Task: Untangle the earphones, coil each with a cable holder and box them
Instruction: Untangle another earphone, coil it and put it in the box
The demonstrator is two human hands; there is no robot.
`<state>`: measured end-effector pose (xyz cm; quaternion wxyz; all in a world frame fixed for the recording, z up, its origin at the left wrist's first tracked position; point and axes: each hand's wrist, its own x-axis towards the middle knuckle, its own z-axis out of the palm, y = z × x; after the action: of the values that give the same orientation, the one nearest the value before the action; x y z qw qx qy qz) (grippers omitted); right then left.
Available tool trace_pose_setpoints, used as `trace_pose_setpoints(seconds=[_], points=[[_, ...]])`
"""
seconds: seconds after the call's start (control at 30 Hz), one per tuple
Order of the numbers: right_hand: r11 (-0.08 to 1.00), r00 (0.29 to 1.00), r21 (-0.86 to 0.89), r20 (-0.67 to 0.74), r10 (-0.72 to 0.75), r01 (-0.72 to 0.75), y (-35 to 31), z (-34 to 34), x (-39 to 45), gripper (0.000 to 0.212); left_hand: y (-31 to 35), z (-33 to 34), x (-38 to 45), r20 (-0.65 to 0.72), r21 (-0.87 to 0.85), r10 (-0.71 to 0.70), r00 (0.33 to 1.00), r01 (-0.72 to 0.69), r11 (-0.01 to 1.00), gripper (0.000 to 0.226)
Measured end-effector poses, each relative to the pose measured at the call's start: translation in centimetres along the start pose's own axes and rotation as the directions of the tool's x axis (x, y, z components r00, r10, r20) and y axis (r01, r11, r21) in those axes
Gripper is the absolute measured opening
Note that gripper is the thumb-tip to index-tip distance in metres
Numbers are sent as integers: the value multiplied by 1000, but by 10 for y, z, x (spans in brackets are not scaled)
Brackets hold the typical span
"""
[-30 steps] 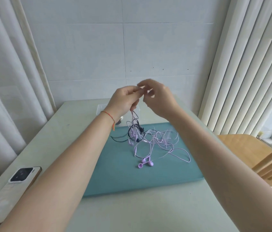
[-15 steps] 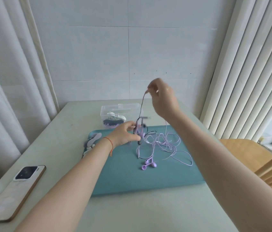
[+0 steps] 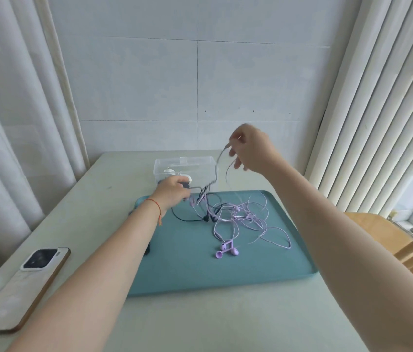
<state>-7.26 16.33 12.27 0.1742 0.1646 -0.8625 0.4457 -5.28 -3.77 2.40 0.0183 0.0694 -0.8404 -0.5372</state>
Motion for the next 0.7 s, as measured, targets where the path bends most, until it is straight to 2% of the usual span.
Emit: trace_pose_setpoints(seconds=[0.03,0.1,0.13,0.23,0.27,0.33,0.43,0.5,0.53,0.6,0.67,0.7], points=[[1000,999,25,44,8,-9,-2,0,-2,13,3,-2,-2,82,23,5,997,-7,1000,62],[995,1000,104,-17,3,-2,-6,0,-3,12,11,-3,-7,191,-5,44,981,-44,999,68],[992,1000,129,-19,4,-1,-7,0,-4,11,16,-1,-9,195,-31,85,977,-81,996,65],[988,992,154,129,-8,-12,-11,3,-5,8,32,4,-13,110,-109,201,973,-189,976,50],[984,991,179,134,-19,-5,-13,4,-5,7,37,6,-14,103,-135,237,966,-222,965,43],[948,997,317,55,-46,26,-18,3,-4,8,43,11,-13,122,-141,300,946,-283,949,38],[839,969,521,-244,-27,154,-26,-4,-5,13,42,18,-10,133,44,288,948,-296,954,22],[837,919,511,-393,26,195,-27,-12,-4,14,32,17,-4,51,117,193,980,-198,973,17],[856,914,487,-404,42,176,-25,-15,-3,13,27,15,-1,-14,106,115,993,-113,988,21],[918,957,390,-286,55,64,-18,-20,0,7,18,10,4,-166,24,-10,986,14,1000,25],[972,997,228,-50,61,-48,-12,-20,0,8,22,8,3,-297,-104,-15,955,-17,994,25],[984,997,166,56,57,-66,-10,-18,-1,8,29,9,-1,-314,-194,7,949,-71,978,22]])
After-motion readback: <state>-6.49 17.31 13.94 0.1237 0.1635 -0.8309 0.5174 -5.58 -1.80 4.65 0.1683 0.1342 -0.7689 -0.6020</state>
